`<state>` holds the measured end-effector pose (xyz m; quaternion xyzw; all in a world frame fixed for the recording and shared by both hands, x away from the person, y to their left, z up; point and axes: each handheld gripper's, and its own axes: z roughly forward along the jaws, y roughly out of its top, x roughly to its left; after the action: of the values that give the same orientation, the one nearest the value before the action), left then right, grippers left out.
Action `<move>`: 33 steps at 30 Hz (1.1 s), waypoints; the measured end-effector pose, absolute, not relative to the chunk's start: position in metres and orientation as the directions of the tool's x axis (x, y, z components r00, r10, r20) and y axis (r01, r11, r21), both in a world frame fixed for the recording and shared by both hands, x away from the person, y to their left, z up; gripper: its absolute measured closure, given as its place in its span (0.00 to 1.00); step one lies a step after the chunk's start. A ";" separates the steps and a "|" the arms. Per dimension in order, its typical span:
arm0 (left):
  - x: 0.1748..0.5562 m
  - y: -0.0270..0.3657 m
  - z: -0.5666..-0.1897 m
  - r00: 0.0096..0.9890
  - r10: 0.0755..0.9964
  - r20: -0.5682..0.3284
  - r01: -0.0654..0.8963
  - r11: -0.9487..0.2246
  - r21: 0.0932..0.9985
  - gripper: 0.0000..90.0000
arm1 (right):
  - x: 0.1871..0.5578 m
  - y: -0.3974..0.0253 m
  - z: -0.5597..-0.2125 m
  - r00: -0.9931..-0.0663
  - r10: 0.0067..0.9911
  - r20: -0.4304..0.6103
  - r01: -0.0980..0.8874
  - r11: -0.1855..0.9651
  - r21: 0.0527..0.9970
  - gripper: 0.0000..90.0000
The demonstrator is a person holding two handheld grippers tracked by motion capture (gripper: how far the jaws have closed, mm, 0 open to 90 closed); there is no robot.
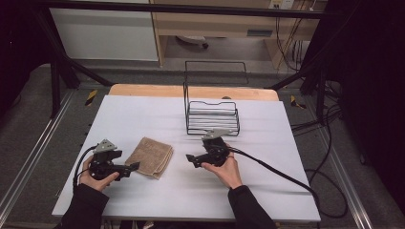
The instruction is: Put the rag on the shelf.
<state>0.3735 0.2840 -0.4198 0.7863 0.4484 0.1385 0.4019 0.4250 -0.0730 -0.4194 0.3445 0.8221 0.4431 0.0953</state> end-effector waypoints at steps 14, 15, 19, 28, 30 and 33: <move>0.376 0.288 -0.423 0.544 0.826 -0.148 0.602 -0.261 0.754 0.12 | 0.460 -0.005 -0.436 -0.777 0.607 0.165 0.492 0.422 0.762 0.49; 0.376 0.288 -0.423 0.543 0.826 -0.149 0.603 -0.261 0.754 0.12 | 0.462 -0.003 -0.437 -0.776 0.607 0.172 0.498 0.423 0.757 0.52; 0.377 0.288 -0.423 0.543 0.826 -0.152 0.605 -0.259 0.753 0.12 | 0.470 0.007 -0.442 -0.788 0.591 0.174 0.497 0.443 0.746 0.62; 0.377 0.290 -0.424 0.538 0.829 -0.152 0.602 -0.252 0.758 0.14 | 0.471 0.012 -0.449 -0.799 0.567 0.199 0.518 0.480 0.708 0.81; 0.377 0.290 -0.424 0.535 0.830 -0.155 0.604 -0.249 0.757 0.15 | 0.470 0.012 -0.449 -0.800 0.564 0.207 0.521 0.481 0.705 0.88; 0.378 0.291 -0.425 0.534 0.831 -0.157 0.606 -0.246 0.757 0.16 | 0.470 0.012 -0.447 -0.799 0.562 0.217 0.528 0.480 0.700 0.92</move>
<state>0.3779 0.2911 -0.4248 0.7769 0.4623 0.1394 0.4041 0.4696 0.0117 -0.4470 0.3167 0.8601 0.3994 0.0212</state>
